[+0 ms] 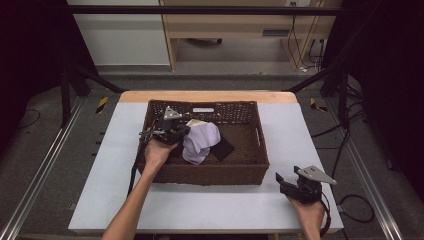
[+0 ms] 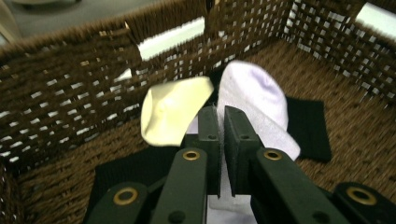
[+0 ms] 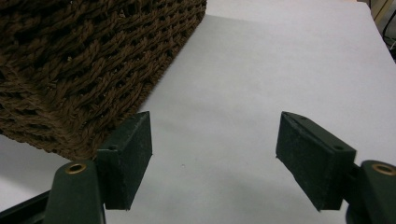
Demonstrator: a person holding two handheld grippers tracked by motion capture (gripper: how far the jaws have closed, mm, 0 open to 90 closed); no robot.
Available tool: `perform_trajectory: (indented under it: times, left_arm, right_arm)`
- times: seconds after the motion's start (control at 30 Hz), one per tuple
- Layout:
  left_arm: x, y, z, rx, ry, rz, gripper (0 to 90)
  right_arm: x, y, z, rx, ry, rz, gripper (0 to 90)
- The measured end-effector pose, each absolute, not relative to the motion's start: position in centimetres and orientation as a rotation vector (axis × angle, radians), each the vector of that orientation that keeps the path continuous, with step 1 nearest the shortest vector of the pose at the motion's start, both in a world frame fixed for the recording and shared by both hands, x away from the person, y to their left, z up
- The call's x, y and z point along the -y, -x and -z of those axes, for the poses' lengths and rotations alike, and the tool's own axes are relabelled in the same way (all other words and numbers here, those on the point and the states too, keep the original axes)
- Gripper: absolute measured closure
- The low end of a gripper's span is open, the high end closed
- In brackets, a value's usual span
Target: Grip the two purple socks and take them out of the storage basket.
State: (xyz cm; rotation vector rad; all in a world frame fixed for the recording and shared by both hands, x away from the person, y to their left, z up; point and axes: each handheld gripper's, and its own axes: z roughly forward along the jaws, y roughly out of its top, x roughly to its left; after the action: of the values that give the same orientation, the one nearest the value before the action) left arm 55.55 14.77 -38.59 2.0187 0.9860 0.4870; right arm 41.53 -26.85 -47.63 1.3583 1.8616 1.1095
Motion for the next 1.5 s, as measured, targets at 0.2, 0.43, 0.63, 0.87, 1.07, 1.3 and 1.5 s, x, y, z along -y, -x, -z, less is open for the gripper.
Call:
perform_trajectory:
  times: [0.2,0.43,0.63,0.87,1.07,1.3,1.5]
  left_arm:
    - [-15.1,-55.0,37.6,-0.955,-1.939,-0.528,85.1]
    - [-15.4,-53.9,36.1,-0.924,-1.856,-0.553,85.2]
    - [-15.4,-52.5,34.1,-0.873,-1.814,-0.593,85.2]
    - [-15.4,-50.3,31.8,-0.81,-1.755,-0.616,85.2]
    - [-15.9,-48.4,29.6,-0.761,-1.712,-0.633,85.1]
    - [-16.4,-45.7,27.6,-0.71,-1.681,-0.631,85.0]
    - [-17.0,-43.5,27.0,-0.67,-1.682,-0.638,85.0]
  right_arm:
    - [26.9,-41.5,47.6,-1.857,-1.357,-1.108,27.5]
    - [26.9,-41.5,47.6,-1.852,-1.357,-1.107,27.7]
    - [26.9,-41.5,47.6,-1.856,-1.359,-1.105,27.7]
    - [27.0,-41.4,47.5,-1.848,-1.365,-1.109,27.7]
    - [27.1,-41.4,47.5,-1.845,-1.367,-1.104,28.3]
    - [27.2,-41.4,47.5,-1.842,-1.363,-1.103,29.4]
    - [27.2,-41.3,47.4,-1.839,-1.365,-1.104,29.9]
